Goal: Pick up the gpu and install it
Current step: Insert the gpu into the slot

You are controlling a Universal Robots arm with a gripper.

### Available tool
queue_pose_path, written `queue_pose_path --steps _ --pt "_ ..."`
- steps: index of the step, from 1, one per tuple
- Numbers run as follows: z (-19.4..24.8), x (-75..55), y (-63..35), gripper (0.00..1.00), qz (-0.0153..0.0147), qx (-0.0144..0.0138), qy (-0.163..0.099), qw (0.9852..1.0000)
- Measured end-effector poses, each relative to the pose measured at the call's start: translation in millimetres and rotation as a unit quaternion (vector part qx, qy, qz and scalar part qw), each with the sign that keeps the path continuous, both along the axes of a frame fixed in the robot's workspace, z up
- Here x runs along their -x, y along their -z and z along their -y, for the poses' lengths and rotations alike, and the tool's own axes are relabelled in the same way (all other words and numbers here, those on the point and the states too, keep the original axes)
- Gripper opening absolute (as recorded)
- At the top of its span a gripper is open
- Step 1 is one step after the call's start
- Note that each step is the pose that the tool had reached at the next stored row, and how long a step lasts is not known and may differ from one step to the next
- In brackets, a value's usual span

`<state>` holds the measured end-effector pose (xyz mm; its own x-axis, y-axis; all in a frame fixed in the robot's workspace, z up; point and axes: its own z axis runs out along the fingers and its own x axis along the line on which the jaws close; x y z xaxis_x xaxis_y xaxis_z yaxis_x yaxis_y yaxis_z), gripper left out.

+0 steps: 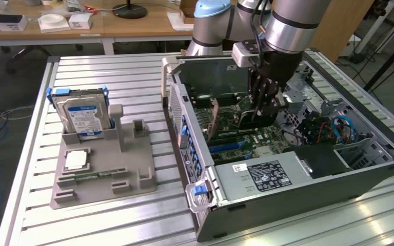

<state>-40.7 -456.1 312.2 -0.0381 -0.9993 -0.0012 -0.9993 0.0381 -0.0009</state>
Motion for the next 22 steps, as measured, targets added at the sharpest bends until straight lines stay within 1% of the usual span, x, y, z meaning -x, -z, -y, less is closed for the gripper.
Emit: queue_pose_path --steps 11,22 --pt "0.7 4.8 14.4 0.26 0.0000 0.0000 0.000 1.0000" --pt "0.7 4.9 14.5 0.26 0.0000 0.0000 0.000 1.0000"
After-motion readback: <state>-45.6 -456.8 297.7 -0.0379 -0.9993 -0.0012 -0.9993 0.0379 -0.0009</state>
